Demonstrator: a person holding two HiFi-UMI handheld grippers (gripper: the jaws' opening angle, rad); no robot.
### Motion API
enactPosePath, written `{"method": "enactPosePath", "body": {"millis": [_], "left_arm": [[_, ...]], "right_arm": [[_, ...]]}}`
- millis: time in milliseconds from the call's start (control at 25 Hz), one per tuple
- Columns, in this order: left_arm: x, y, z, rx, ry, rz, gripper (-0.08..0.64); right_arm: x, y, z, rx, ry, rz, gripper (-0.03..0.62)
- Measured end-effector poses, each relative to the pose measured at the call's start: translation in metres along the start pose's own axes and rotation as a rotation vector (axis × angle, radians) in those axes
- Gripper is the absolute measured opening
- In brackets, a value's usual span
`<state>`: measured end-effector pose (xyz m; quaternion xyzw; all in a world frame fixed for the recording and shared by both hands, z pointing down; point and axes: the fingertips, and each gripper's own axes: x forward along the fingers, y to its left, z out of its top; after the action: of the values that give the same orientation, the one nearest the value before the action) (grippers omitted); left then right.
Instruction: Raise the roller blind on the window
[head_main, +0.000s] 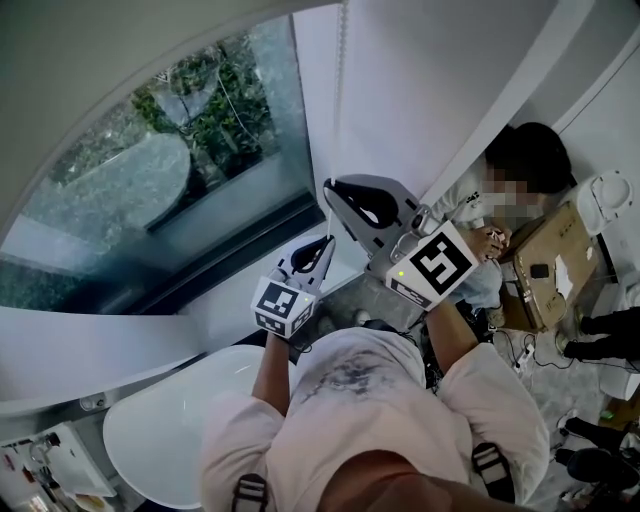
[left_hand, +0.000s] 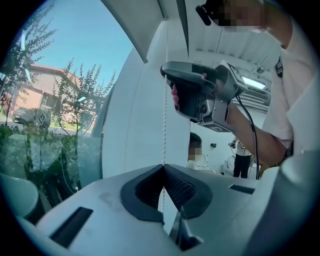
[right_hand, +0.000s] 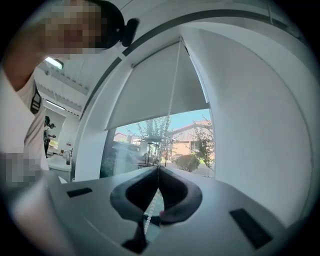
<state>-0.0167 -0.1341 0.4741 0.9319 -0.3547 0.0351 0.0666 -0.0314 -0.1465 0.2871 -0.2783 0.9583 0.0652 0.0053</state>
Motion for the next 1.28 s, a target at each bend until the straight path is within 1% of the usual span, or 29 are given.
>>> {"method": "enactPosePath", "body": {"millis": [440,600,880,1280], "left_arm": [[0.005,0.000,-0.048,-0.044,0.034,-0.014,0.005],[0.007,-0.001,-0.073,-0.057,0.061,-0.019,0.005],[0.010,0.002,-0.118,-0.100,0.112,-0.019,0.005],[0.010,0.000,-0.156,-0.130,0.168,-0.025,0.005]], "right_arm": [[-0.009,0.006,-0.045,0.015,0.031,-0.008,0.060],[-0.012,0.013,-0.071,0.018,0.078,-0.003,0.060],[-0.014,0.020,-0.114,0.055,0.129,0.000,0.060],[-0.022,0.030,-0.151,0.080,0.185,-0.004,0.060]]}}
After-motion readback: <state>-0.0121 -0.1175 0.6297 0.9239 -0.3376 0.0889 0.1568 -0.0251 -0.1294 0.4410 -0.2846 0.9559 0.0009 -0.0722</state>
